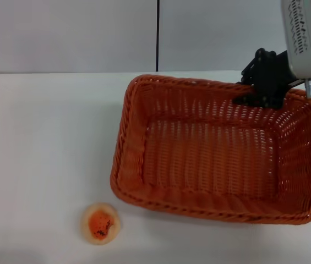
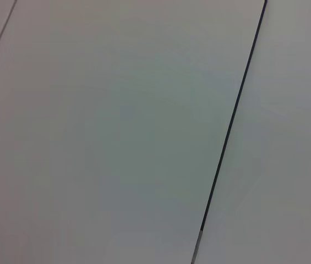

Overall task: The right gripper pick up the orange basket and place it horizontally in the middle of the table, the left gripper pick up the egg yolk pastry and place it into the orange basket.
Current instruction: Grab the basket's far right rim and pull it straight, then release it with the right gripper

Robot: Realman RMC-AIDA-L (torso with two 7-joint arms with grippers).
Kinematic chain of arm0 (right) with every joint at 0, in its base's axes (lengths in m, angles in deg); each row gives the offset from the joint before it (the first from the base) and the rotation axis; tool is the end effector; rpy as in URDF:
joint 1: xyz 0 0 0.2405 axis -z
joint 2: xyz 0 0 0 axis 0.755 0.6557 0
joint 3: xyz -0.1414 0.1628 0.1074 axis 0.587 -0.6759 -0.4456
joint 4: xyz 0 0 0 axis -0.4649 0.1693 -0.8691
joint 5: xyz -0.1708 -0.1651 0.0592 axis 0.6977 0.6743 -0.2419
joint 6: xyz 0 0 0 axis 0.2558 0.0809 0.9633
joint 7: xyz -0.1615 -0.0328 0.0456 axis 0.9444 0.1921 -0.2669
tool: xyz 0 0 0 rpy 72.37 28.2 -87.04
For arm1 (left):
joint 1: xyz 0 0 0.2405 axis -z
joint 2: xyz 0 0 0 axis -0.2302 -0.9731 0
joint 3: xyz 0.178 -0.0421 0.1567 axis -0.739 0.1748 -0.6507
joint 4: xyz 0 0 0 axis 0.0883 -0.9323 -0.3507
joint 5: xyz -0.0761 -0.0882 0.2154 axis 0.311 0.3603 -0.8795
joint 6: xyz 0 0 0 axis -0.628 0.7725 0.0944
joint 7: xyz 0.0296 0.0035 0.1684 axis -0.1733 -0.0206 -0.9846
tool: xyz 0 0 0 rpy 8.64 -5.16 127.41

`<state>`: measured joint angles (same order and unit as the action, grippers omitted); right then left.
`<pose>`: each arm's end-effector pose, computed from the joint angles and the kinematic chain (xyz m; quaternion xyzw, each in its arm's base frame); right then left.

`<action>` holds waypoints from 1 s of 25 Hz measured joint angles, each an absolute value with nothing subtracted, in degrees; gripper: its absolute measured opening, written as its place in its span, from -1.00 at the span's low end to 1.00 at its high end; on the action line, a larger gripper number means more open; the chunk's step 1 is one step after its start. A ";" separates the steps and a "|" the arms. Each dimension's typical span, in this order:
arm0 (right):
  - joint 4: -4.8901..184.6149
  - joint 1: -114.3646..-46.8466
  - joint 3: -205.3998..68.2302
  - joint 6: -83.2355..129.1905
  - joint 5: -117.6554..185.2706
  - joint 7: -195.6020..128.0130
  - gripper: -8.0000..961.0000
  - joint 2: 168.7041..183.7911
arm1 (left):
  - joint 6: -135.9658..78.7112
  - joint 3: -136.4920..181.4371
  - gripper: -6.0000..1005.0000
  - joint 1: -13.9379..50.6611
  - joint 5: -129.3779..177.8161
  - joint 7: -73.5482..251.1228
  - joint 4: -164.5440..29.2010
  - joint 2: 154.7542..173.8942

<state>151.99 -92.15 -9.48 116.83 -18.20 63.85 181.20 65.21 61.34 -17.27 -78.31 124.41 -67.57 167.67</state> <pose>0.1551 0.4277 0.0002 -0.9749 -0.1278 -0.1452 0.1102 -0.4245 0.1332 0.0544 -0.5379 -0.3100 -0.4098 0.6683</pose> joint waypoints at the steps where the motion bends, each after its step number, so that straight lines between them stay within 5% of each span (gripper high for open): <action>1: 151.94 -92.09 -9.23 116.57 -18.31 65.11 -0.47 181.63 | 65.25 61.34 0.59 -17.27 -78.31 124.38 -67.52 167.69; 25: 152.23 -90.28 -6.86 114.21 -20.84 60.51 -0.35 182.58 | 65.27 60.80 0.59 -17.11 -78.68 123.88 -67.48 167.70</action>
<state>152.23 -90.28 -6.86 114.21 -20.84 60.51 182.58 65.27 60.80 -17.11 -78.68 123.88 -67.48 167.70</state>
